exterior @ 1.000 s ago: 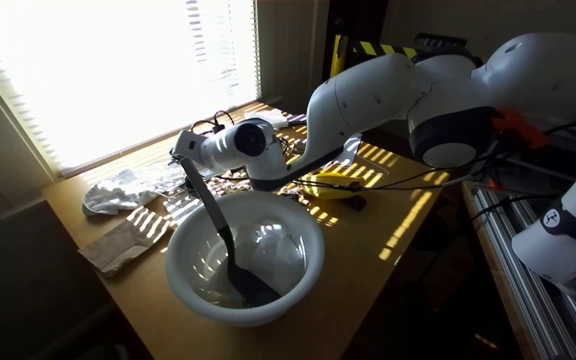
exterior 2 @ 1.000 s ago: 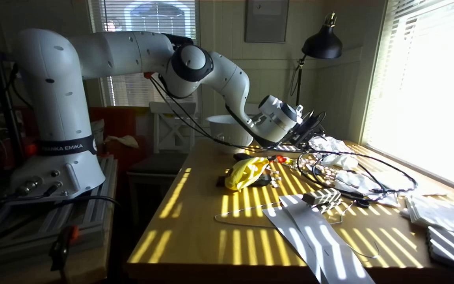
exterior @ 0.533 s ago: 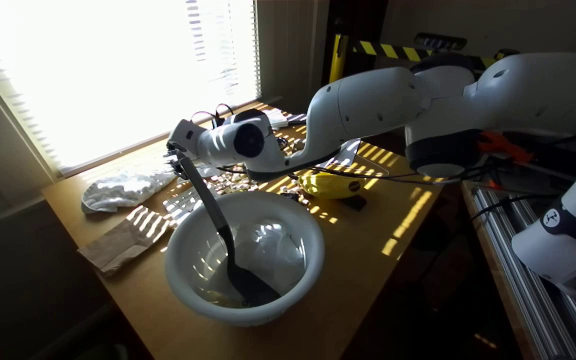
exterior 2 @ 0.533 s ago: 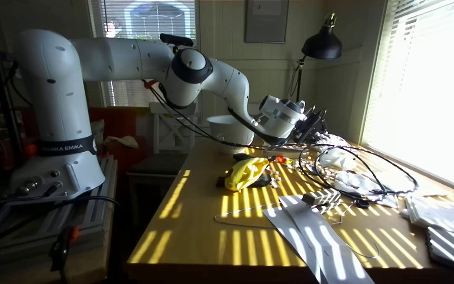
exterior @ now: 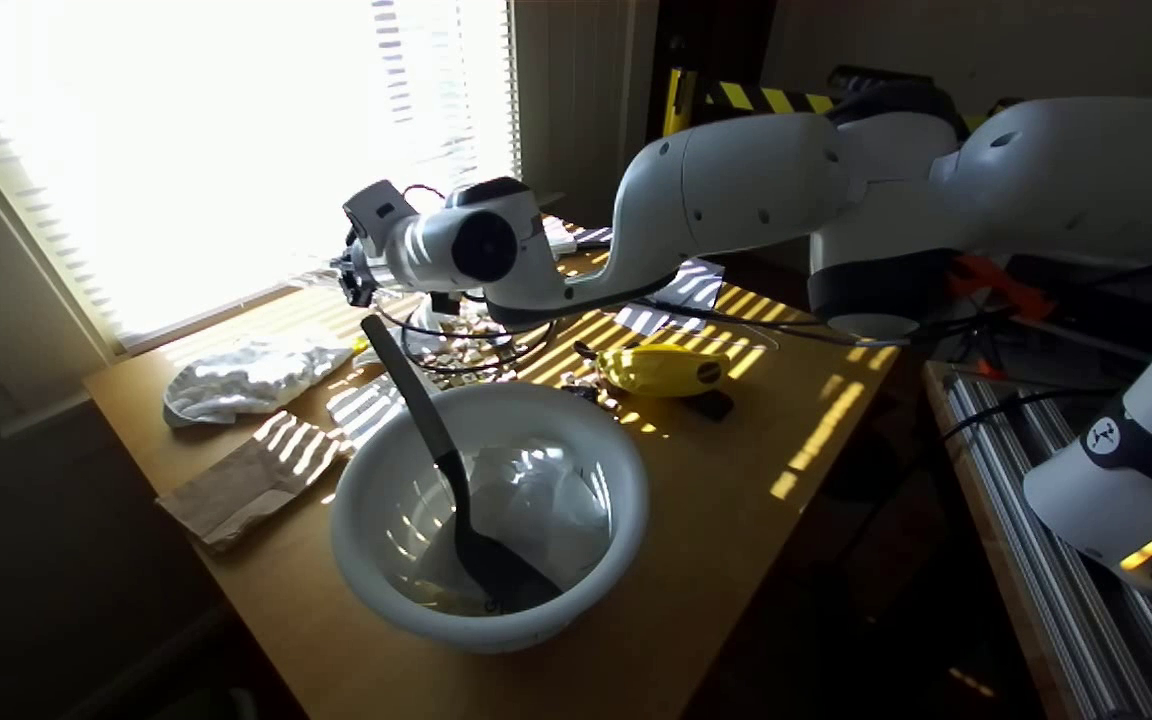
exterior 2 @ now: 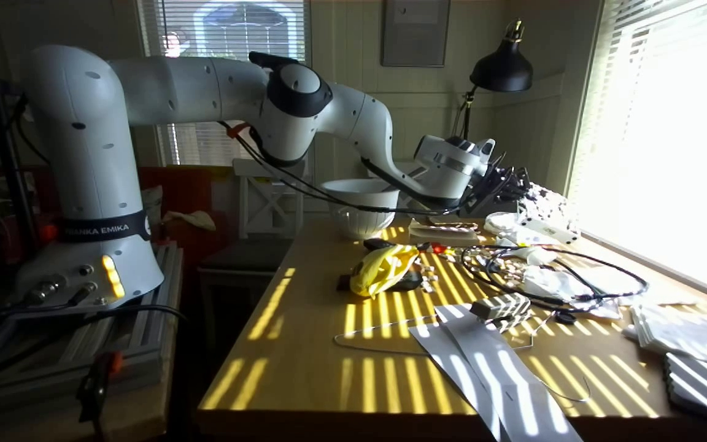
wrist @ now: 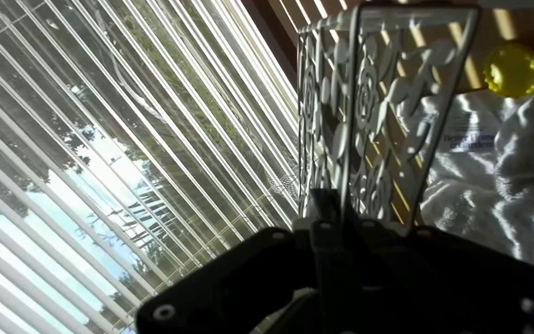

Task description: Move the cable forward then put the white thing on it

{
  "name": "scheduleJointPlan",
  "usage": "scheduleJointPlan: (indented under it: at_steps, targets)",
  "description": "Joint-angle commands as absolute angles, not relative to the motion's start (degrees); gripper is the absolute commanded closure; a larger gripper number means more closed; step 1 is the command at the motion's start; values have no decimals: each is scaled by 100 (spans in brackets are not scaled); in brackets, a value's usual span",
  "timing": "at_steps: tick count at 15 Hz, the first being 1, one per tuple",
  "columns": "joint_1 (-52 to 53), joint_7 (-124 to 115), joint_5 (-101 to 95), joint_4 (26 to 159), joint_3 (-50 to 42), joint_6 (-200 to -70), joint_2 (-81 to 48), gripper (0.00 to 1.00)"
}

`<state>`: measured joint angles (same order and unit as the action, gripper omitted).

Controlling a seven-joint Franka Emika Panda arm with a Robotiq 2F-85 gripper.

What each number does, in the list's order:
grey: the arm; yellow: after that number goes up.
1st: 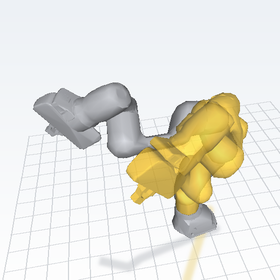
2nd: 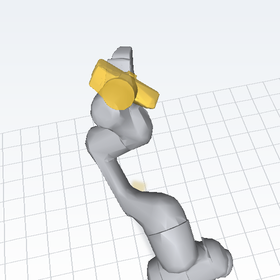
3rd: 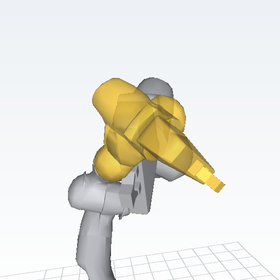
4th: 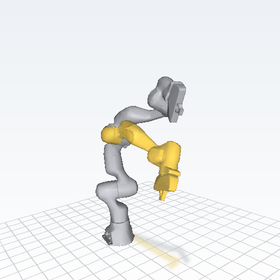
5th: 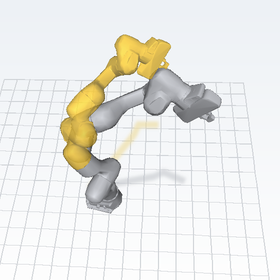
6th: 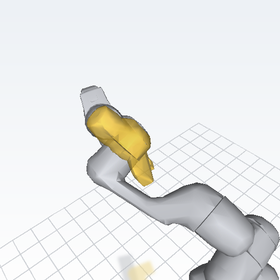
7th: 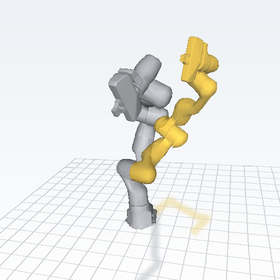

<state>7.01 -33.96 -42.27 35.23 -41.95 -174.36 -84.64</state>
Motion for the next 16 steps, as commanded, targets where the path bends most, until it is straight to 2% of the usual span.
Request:
scheduleJointPlan:
  at_steps: [1, 11, 13, 16]
  targets:
    - [563, -3773, -3884, 3744, -3828, -17505, -8335, 99]
    - [149, -4708, -3311, 4152, -2827, -17813, -7469, 99]
    - [122, -5175, -3295, 4247, -2885, -18024, -7288, 99]
    - [96, -5891, -3427, 4328, -3281, -19079, -7126, 99]
